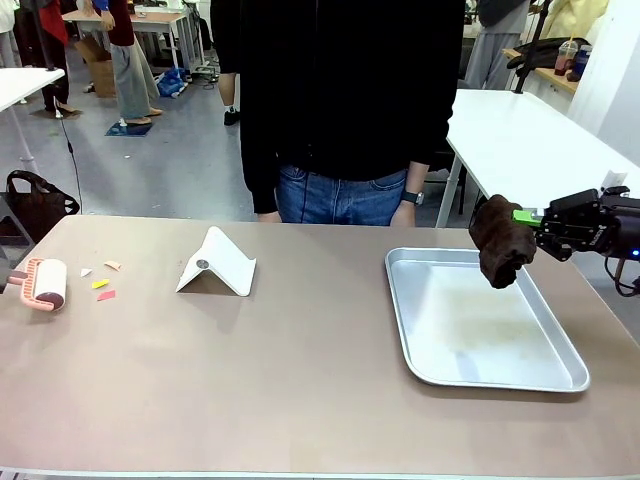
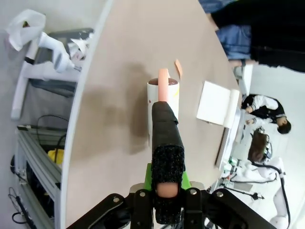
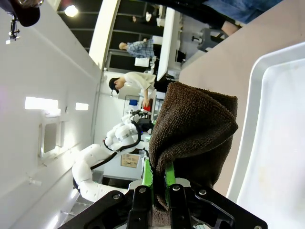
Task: Clean the surface of the table.
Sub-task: Clean the area not pointed to by the person.
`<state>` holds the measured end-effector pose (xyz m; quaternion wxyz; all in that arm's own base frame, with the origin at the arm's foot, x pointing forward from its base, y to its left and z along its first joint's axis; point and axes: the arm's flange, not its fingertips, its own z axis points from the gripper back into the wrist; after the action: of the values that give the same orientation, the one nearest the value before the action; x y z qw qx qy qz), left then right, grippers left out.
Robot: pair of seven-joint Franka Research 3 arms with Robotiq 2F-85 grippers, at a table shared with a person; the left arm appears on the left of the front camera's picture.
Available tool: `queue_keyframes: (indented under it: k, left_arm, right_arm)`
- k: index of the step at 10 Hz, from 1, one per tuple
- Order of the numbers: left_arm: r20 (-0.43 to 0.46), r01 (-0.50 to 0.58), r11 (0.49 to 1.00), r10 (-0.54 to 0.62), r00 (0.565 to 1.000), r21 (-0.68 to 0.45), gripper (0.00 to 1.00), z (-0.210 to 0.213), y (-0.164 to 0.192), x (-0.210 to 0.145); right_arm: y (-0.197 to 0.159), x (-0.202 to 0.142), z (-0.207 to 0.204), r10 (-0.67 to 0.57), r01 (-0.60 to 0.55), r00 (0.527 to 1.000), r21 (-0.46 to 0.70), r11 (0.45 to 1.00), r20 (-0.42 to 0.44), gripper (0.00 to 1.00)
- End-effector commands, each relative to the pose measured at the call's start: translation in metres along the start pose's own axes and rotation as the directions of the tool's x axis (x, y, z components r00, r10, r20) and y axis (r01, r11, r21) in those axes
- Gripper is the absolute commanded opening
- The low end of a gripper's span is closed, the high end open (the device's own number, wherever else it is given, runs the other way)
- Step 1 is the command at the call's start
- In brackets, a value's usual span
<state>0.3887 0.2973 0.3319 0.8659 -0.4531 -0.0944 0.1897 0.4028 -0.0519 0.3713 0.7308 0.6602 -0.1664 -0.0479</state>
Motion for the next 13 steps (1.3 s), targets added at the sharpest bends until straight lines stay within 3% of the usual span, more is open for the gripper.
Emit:
queue_keyframes:
  k: [1,6,13]
  left_arm:
    - [0.047,-0.02,1.0,0.02,0.999,0.002,0.22,-0.002,-0.004,0.007]
    - [0.018,-0.105,0.994,0.104,0.994,0.024,0.22,-0.009,0.014,0.018]
    - [-0.065,-0.218,0.976,0.218,0.974,0.006,0.22,-0.059,0.019,0.059]
  right_arm:
    - [0.006,0.002,0.002,-0.021,0.021,1.0,-0.001,1.0,-0.009,0.11]
    - [0.006,0.002,0.002,-0.021,0.021,1.0,-0.001,1.0,-0.009,0.11]
    - [0.006,0.002,0.002,-0.021,0.021,1.0,-0.001,1.0,-0.009,0.11]
